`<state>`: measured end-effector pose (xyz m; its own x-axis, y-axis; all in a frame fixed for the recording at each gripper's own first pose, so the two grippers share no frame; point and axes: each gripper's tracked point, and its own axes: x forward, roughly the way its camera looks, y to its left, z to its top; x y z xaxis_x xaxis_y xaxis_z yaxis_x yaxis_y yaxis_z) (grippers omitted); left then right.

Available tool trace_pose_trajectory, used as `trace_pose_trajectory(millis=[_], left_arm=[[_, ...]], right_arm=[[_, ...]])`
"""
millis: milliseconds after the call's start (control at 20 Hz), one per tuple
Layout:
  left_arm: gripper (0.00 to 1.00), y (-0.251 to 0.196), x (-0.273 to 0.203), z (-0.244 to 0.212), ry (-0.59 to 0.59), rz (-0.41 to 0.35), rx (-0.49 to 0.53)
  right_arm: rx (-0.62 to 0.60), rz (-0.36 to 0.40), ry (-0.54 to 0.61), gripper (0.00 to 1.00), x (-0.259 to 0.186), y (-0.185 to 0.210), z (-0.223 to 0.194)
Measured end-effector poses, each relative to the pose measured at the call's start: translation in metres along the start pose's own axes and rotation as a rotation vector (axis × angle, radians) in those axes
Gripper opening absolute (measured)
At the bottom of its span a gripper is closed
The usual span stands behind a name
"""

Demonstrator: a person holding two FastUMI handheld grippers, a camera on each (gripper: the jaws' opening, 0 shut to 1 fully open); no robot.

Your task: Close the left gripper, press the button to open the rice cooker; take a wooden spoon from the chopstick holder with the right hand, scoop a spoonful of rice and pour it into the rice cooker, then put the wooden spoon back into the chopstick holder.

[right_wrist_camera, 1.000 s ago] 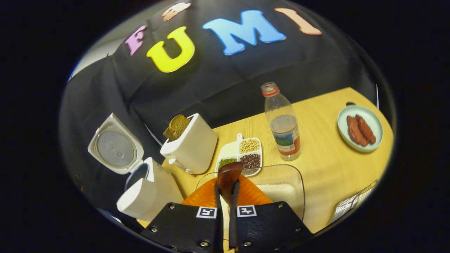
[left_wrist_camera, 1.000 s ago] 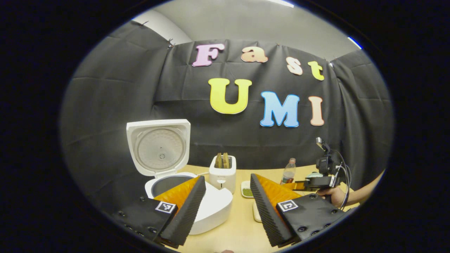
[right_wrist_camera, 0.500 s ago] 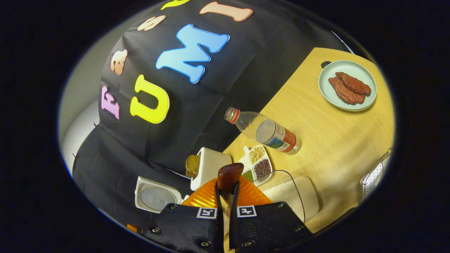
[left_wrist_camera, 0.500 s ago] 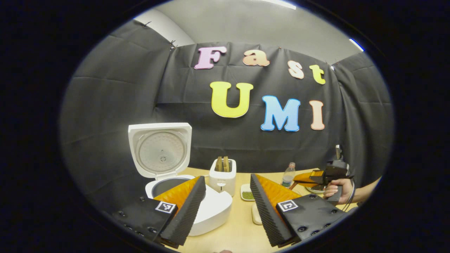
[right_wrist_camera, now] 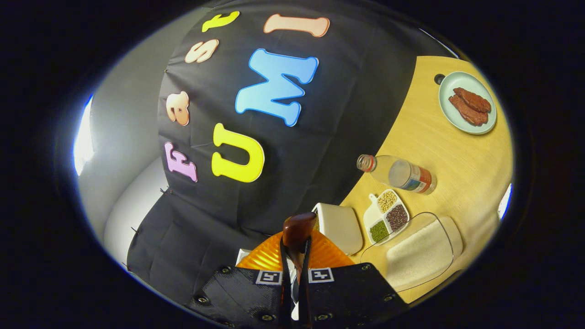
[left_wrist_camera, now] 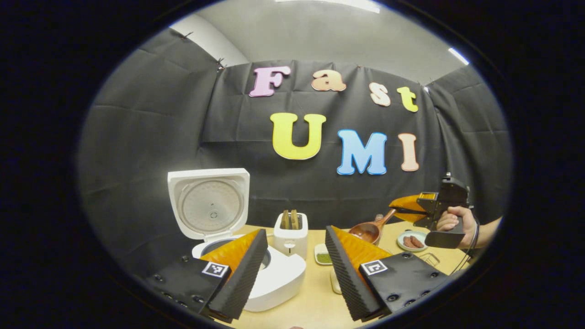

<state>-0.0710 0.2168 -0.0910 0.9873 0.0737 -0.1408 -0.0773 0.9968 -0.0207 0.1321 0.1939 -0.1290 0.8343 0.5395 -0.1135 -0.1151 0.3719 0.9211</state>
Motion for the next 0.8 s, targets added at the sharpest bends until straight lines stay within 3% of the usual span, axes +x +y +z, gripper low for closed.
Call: trace_pose_trajectory(millis=[50,250,300,450,800], left_arm=[[0.9,0.002,-0.001,0.001,-0.005,-0.004,0.005],[0.87,0.022,-0.01,0.011,-0.039,0.009,0.008],[0.93,0.026,-0.012,0.01,-0.042,0.014,0.002],[0.87,0.04,-0.021,0.005,-0.04,0.023,-0.023],[0.87,0.063,-0.031,-0.005,-0.023,0.028,-0.025]], right_arm=[[-0.007,0.007,0.006,0.06,0.004,0.007,-0.005],[-0.022,0.046,0.045,0.06,0.021,0.039,-0.028],[-0.032,0.052,0.054,0.06,0.027,0.045,-0.034],[-0.059,0.067,0.081,0.06,0.043,0.06,-0.05],[-0.104,0.077,0.139,0.06,0.085,0.084,-0.087]])
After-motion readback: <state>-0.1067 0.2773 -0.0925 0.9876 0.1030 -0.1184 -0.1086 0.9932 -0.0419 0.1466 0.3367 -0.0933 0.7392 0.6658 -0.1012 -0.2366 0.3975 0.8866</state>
